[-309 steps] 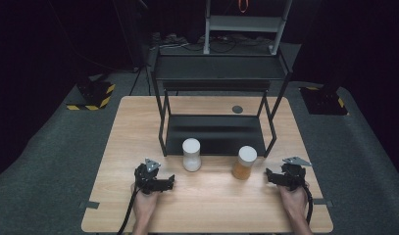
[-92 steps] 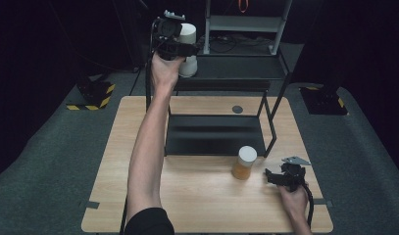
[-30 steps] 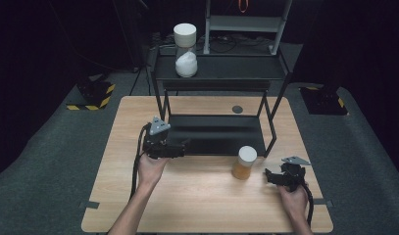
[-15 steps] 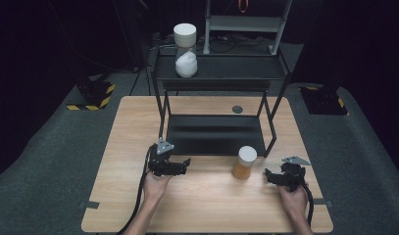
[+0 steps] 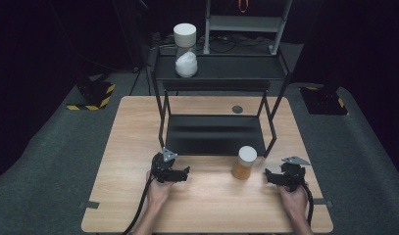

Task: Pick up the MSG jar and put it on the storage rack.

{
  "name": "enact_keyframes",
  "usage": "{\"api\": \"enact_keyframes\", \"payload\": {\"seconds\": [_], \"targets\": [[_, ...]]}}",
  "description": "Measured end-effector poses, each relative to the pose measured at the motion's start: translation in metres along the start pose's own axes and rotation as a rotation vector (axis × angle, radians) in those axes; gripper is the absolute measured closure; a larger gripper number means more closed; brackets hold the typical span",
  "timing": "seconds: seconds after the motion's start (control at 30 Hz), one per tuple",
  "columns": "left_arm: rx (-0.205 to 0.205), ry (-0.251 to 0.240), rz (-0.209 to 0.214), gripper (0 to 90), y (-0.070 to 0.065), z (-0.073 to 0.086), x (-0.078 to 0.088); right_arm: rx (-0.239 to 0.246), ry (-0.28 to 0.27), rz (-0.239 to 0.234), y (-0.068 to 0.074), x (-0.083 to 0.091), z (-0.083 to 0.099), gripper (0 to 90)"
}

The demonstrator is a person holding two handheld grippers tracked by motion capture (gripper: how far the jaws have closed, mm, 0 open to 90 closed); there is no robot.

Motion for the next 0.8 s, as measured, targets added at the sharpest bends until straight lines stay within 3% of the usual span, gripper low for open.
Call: {"api": "enact_keyframes", "payload": {"seconds": [0.23,0.27,0.8], "targets": [[-0.002,0.039,-0.023,7.5,-0.002,0.005,-0.012,-0.001,0.000,0.000,0.000,0.000,0.000,5.6],[-0.018,0.035,-0.037,7.0,-0.005,0.007,-0.013,-0.001,0.000,0.000,0.000,0.000,0.000,5.6],[-0.017,0.037,-0.037,6.7,-0.004,0.007,-0.013,0.000,0.000,0.000,0.000,0.000,0.000,5.6]]}}
Point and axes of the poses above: each handheld gripper's, and its own axes: x roughly backward along the jaws, z roughly out of its underside, y roughly to its left, the point moved 4 cm from there along -x, roughly forward along the jaws, and after that the axes turned 7 degrees about z, right-handed, at the moved point
